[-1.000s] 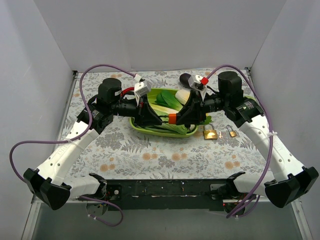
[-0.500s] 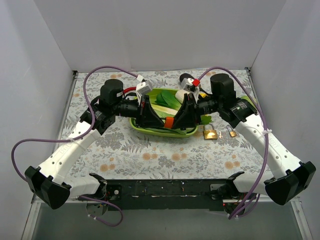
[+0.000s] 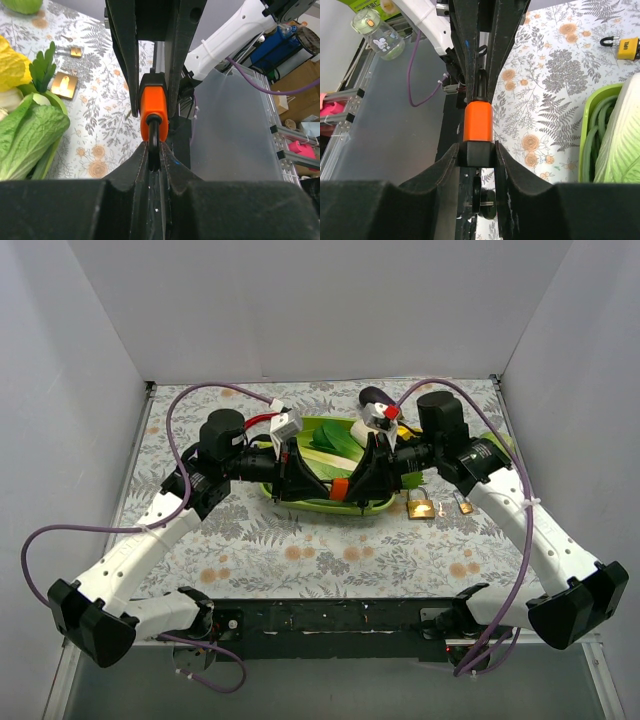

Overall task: Lock with the key
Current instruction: Lock the lock.

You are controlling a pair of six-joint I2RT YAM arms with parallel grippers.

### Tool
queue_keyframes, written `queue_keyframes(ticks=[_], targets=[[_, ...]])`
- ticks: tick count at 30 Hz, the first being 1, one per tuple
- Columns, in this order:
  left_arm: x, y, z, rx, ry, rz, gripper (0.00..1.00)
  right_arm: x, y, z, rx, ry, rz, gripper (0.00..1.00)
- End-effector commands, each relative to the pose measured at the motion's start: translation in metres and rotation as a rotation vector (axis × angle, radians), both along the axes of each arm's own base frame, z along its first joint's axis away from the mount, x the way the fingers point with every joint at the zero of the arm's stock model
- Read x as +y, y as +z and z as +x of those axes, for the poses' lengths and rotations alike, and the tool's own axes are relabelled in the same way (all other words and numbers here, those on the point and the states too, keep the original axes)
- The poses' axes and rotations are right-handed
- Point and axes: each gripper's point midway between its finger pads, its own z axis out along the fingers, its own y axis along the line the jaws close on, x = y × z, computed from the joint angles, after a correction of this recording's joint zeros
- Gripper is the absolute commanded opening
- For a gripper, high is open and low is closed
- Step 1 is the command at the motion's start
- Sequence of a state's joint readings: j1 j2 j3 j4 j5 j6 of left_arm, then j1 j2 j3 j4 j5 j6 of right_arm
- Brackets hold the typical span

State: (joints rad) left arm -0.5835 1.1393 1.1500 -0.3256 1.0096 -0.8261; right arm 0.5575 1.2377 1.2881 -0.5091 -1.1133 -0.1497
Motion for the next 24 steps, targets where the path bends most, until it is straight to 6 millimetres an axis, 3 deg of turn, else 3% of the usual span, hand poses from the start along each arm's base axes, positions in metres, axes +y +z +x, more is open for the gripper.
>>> queue_keyframes(ticks=[1,2,6,14,19,24], targets=[[0.006,0.028,-0.003,-0.109,-0.031,-0.090,0.00,-0.011,0.007,0.013,-0.085,-0.029,0.011,0.43],[0.009,0.028,0.001,-0.098,-0.022,-0.091,0.00,-0.018,0.001,0.016,-0.051,-0.051,-0.012,0.53],[0.012,0.027,0.005,-0.092,-0.012,-0.090,0.00,-0.032,-0.004,0.021,-0.023,-0.074,-0.034,0.63],[0.008,0.026,0.011,-0.090,-0.028,-0.084,0.00,-0.036,0.000,0.020,-0.031,-0.073,-0.021,0.63],[0.007,0.027,0.010,-0.093,-0.043,-0.085,0.00,-0.032,0.011,0.023,0.032,-0.084,-0.004,0.72],[0.005,0.024,0.012,-0.076,-0.048,-0.078,0.00,-0.029,0.017,0.022,0.030,-0.067,0.023,0.67]])
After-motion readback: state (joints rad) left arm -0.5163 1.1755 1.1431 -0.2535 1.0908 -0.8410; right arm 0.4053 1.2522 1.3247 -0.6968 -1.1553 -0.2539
